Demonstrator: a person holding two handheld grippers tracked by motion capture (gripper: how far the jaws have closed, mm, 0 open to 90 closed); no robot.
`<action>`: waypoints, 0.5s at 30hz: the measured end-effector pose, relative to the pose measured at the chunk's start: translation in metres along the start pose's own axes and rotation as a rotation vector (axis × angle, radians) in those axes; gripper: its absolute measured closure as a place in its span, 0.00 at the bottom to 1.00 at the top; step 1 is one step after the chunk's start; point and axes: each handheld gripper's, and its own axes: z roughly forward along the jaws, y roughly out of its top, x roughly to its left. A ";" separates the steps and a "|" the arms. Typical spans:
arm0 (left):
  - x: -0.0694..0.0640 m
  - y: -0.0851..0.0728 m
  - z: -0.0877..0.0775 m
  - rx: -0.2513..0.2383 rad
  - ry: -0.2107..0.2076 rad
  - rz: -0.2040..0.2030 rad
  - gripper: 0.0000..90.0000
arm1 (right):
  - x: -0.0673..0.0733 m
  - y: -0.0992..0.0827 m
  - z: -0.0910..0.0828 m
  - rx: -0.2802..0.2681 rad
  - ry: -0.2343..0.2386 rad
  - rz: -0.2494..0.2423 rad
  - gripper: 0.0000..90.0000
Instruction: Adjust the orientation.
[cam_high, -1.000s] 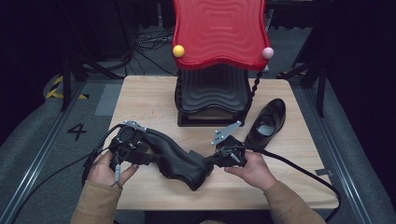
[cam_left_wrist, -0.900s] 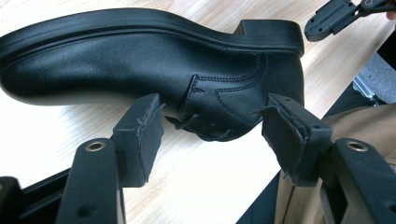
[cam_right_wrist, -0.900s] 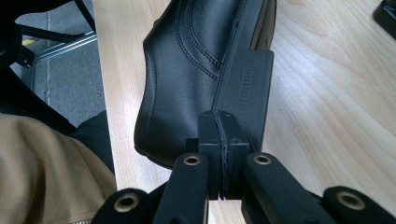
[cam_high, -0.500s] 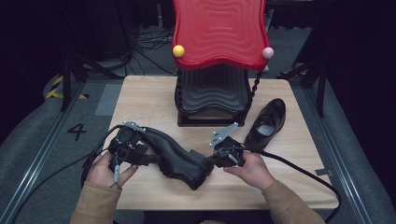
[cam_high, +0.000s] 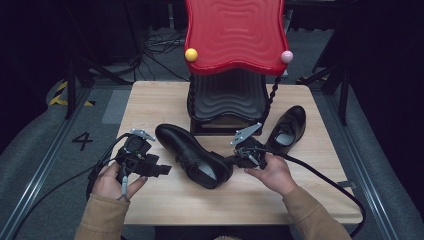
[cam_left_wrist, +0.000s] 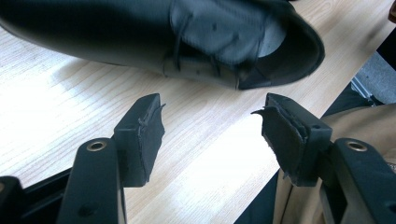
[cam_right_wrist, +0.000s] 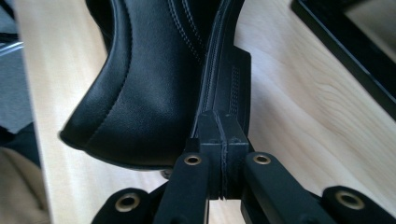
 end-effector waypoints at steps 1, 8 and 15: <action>0.000 0.000 0.000 0.001 -0.001 -0.004 0.43 | -0.002 0.000 0.001 0.004 -0.008 -0.003 1.00; 0.001 0.001 0.004 0.010 -0.003 -0.002 0.43 | -0.025 -0.009 0.021 0.064 -0.103 0.063 1.00; 0.002 0.001 0.003 0.009 -0.005 -0.007 0.43 | -0.041 -0.020 0.036 0.088 -0.097 0.120 1.00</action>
